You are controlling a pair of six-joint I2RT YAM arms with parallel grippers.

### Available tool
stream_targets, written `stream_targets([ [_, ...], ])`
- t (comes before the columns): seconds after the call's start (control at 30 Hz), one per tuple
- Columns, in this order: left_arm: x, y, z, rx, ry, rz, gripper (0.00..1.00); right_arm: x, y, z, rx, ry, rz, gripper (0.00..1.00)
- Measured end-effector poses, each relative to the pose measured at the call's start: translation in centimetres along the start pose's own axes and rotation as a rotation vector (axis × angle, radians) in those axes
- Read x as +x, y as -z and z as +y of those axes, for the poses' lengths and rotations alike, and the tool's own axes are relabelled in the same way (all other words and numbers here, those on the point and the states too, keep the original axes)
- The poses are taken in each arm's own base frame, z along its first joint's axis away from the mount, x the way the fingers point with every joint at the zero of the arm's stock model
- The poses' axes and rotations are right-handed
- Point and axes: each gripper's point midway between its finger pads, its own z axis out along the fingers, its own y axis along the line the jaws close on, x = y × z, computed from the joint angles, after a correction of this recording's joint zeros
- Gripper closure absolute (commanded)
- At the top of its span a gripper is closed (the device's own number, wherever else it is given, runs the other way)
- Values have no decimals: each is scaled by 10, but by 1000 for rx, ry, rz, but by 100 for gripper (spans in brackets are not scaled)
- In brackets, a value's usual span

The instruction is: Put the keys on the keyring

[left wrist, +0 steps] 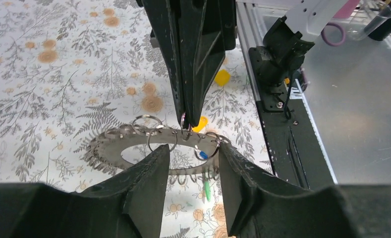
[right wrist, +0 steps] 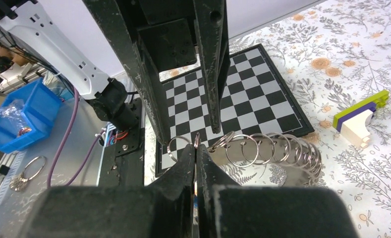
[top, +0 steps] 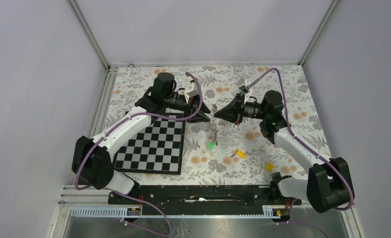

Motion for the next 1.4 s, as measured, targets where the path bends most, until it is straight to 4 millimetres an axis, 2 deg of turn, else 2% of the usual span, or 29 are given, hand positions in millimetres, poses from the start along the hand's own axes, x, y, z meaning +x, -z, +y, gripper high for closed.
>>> stream_targets([
  [0.17,-2,-3,-1,34,12,-21,56,0,1,4,-24,-1,-3,100],
  [0.53,-14,-5,-2,71,29,-69,70,-2,1,9,-54,-1,-18,100],
  [0.67,-16,-6,-5,94,46,-85,72,-1,2,8,-53,-4,-18,100],
  [1.4,-10,-10,-1,95,77,-79,87,4,3,9,-65,14,-2,100],
])
